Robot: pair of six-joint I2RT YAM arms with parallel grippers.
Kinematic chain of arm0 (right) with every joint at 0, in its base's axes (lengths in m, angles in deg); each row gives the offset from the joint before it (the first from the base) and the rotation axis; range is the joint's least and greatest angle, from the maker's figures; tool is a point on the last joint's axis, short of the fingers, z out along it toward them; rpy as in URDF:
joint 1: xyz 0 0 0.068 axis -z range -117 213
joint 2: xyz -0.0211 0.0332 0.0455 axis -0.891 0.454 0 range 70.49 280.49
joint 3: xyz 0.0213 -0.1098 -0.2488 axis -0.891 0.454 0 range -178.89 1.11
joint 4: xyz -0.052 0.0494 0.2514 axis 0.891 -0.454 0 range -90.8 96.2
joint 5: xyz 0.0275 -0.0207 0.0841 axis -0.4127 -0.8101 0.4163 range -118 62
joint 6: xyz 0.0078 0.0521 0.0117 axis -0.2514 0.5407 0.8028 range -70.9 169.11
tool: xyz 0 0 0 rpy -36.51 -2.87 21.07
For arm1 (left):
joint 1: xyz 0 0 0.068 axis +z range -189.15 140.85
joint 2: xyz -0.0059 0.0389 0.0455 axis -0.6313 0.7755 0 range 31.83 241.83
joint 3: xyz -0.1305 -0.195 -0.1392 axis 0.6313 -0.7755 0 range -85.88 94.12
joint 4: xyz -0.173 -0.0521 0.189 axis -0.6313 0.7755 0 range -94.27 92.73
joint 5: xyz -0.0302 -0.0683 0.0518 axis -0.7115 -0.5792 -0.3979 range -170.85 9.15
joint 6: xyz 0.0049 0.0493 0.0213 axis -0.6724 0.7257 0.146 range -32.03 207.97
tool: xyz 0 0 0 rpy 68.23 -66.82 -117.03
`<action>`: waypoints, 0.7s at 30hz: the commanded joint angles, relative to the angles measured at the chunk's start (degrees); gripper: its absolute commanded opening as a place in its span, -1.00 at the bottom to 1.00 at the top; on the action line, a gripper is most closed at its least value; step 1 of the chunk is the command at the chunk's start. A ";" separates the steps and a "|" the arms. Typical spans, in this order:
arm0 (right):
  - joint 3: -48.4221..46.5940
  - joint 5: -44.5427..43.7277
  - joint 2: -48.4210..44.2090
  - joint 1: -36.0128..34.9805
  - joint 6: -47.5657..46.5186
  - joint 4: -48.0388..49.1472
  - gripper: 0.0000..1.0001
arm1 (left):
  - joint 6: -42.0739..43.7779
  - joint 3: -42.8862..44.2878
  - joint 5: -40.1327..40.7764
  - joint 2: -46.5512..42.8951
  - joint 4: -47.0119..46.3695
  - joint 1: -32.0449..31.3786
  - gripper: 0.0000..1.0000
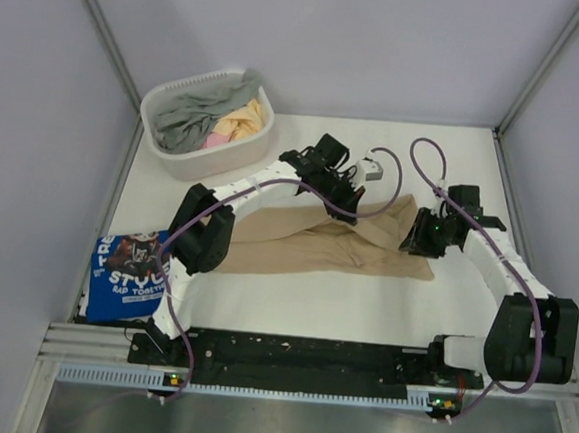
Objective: Fold and stack the t-shirts
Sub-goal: Fold the other side of the tshirt into a rectangle
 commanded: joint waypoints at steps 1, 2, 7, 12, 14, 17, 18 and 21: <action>-0.46 -0.95 4.43 -0.48 1.77 7.00 -0.29 | 0.80 -1.68 -3.03 -1.04 0.19 -0.45 -1.00; -0.64 -0.86 5.75 -0.39 1.77 8.50 -0.28 | 0.89 -2.29 -3.03 -0.86 0.19 -0.45 -1.00; -2.74 0.20 12.52 -0.39 2.12 12.73 -0.28 | 1.15 -4.40 -1.18 -0.51 -0.51 -0.54 -1.00; -2.57 0.72 16.13 -0.39 2.04 13.88 -0.30 | 0.98 -4.41 -0.74 0.72 -1.04 -0.54 -1.00; -1.87 1.16 16.13 -0.39 1.68 14.67 -0.45 | 0.80 -4.14 -0.74 1.07 -1.04 -0.54 -1.00; -1.25 2.21 15.69 -0.48 1.33 15.37 -0.94 | 1.07 -3.79 -0.48 1.25 -1.04 -0.54 -1.00; -1.25 2.91 15.52 -0.48 1.33 15.29 -1.00 | 0.98 -3.71 -0.39 1.25 -1.04 -0.54 -1.00; -0.47 3.10 14.21 -0.39 1.33 15.03 -1.00 | 1.51 -3.53 0.14 1.07 -1.04 -0.54 -1.00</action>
